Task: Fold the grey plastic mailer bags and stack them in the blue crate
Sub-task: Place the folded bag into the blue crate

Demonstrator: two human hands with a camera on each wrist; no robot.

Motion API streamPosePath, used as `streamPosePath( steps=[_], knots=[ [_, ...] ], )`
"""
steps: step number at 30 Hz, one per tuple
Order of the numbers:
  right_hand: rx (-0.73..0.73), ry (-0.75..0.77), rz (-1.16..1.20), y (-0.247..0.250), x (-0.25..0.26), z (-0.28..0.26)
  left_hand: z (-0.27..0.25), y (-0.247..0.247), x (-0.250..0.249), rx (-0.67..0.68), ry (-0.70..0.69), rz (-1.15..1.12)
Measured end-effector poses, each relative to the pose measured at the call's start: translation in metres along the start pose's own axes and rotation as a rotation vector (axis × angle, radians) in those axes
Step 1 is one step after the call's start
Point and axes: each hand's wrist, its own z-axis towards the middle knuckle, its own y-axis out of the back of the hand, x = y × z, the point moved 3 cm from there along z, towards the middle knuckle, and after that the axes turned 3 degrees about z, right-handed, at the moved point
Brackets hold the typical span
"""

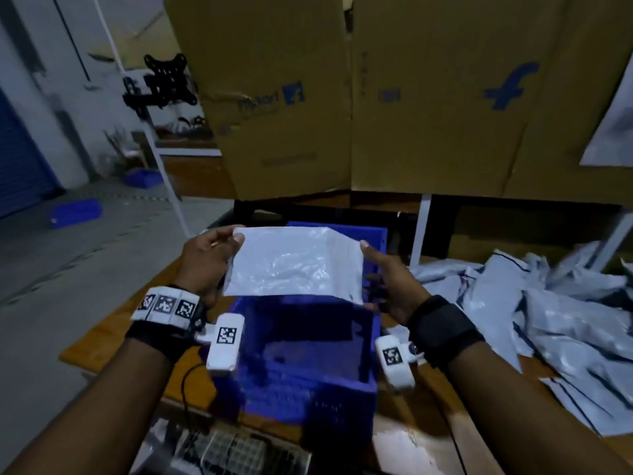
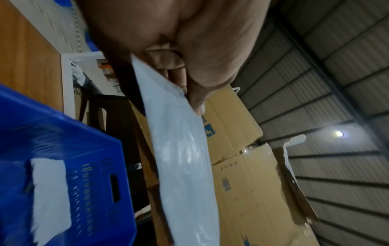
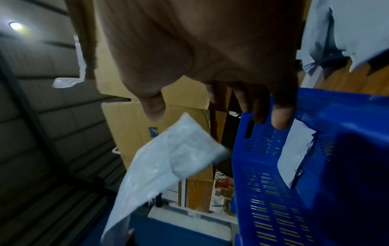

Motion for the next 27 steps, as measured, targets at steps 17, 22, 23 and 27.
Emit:
streamPosePath(
  steps=[17, 22, 23, 27],
  knots=[
    [-0.414, -0.055, -0.624, -0.005, 0.024, 0.176, 0.231, -0.077, 0.069, 0.206, 0.174, 0.726],
    [-0.585, -0.144, -0.872, 0.005, 0.01, 0.208, 0.263, -0.114, 0.097, 0.338, 0.103, 0.984],
    [-0.577, -0.178, -0.893, 0.005, 0.008, 0.212, 0.263, -0.118, 0.099, 0.348, 0.085, 1.029],
    [-0.597, -0.211, -0.927, 0.005, -0.001, 0.23, 0.27, -0.131, 0.114, 0.408, 0.073, 1.122]
  ],
)
